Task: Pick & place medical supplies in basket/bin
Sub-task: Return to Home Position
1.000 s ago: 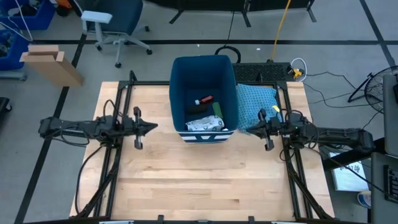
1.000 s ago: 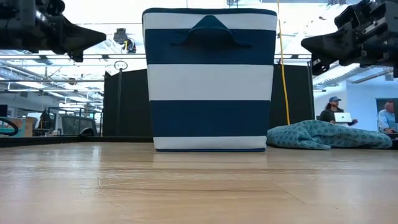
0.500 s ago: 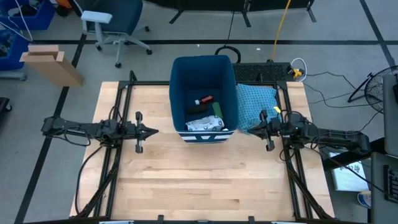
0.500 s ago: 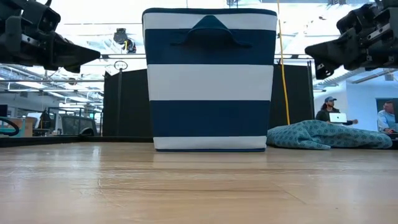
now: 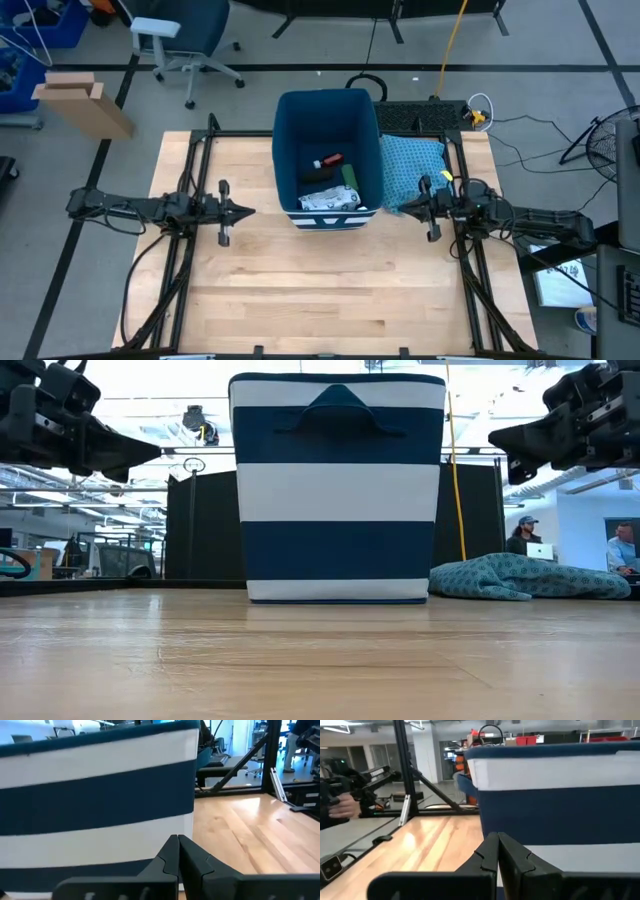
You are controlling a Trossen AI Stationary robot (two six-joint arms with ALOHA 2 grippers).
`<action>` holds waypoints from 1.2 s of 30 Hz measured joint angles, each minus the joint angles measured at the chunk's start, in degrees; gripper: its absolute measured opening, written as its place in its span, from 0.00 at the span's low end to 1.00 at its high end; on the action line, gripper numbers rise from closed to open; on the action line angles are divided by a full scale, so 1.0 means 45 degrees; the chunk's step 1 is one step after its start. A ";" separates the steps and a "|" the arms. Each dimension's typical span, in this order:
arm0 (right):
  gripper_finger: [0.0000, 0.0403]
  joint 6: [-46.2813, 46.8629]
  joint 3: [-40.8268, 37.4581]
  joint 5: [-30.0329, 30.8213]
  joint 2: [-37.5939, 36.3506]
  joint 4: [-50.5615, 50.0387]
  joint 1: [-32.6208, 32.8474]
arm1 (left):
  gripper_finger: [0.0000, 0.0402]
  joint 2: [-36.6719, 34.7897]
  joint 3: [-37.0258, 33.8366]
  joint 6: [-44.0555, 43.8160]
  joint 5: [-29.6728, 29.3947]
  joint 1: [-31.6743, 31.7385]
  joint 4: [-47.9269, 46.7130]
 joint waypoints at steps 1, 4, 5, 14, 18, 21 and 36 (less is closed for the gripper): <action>0.00 -0.0049 0.0000 0.0020 0.0000 -0.0033 -0.0004 | 0.01 0.0022 0.0000 -0.0105 -0.0031 0.0000 -0.0044; 0.00 -0.0094 0.0000 -0.0015 0.0010 -0.0082 0.0000 | 0.04 0.0027 0.0000 -0.0349 -0.0038 0.0000 -0.0351; 0.00 -0.0094 0.0000 -0.0019 0.0010 -0.0076 0.0000 | 0.05 0.0027 0.0000 -0.0355 -0.0032 0.0000 -0.0399; 0.00 -0.0094 -0.0004 -0.0033 0.0010 -0.0067 0.0000 | 0.11 0.0027 0.0000 -0.0307 -0.0033 0.0000 -0.0287; 0.00 -0.0094 -0.0005 -0.0033 0.0010 -0.0063 0.0000 | 0.11 0.0027 0.0000 -0.0302 -0.0038 0.0000 -0.0270; 0.00 -0.0094 -0.0005 -0.0038 0.0010 -0.0063 0.0000 | 0.11 0.0027 0.0000 -0.0302 -0.0038 0.0000 -0.0270; 0.00 -0.0094 -0.0005 -0.0043 0.0010 -0.0063 0.0000 | 0.12 0.0027 0.0000 -0.0297 -0.0043 -0.0004 -0.0270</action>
